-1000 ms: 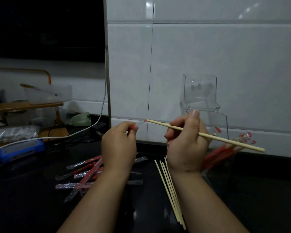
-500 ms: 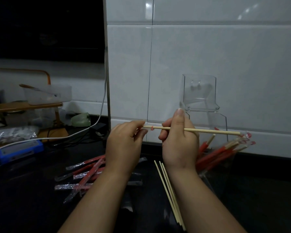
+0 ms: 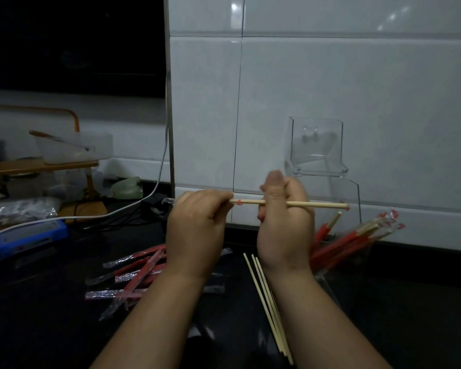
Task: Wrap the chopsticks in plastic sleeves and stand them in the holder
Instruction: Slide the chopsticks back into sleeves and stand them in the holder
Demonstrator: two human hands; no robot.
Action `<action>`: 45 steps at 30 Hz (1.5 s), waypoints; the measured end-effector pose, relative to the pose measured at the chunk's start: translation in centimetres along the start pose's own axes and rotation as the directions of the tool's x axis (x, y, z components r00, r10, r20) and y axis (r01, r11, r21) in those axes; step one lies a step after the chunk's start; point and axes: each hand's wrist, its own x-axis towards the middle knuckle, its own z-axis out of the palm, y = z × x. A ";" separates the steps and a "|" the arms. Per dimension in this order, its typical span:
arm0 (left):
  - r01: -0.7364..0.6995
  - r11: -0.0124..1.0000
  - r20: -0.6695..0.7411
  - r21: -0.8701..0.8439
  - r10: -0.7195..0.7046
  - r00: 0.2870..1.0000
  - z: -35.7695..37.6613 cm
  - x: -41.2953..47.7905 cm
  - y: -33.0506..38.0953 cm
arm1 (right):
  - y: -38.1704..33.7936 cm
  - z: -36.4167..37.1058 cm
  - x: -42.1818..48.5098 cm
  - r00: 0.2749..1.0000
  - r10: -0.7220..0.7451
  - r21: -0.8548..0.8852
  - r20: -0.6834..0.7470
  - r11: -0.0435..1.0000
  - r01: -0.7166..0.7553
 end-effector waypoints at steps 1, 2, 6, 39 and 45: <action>0.047 0.999 -0.013 0.017 -0.047 0.999 -0.1 0.0 -0.2 | -0.1 -0.1 -0.1 0.998 -0.046 0.039 -0.052 0.998 0.048; 0.103 0.994 -0.018 0.031 -0.102 0.995 -0.2 0.0 -0.3 | -0.3 -0.3 -0.1 0.990 -0.093 0.067 -0.106 0.993 0.100; 0.246 0.968 -0.025 0.044 -0.245 0.969 -0.4 0.0 -0.5 | -0.1 -0.3 -0.4 0.958 -0.202 0.075 -0.203 0.972 0.221; -0.017 1.000 -0.057 -0.023 0.016 0.998 -0.1 0.1 0.3 | 1.9 0.3 0.6 0.986 0.118 -0.067 0.116 0.992 -0.111; -0.019 1.000 -0.063 -0.015 0.018 0.998 0.1 0.0 0.2 | 1.8 0.0 0.6 0.988 0.108 -0.110 0.110 0.989 -0.096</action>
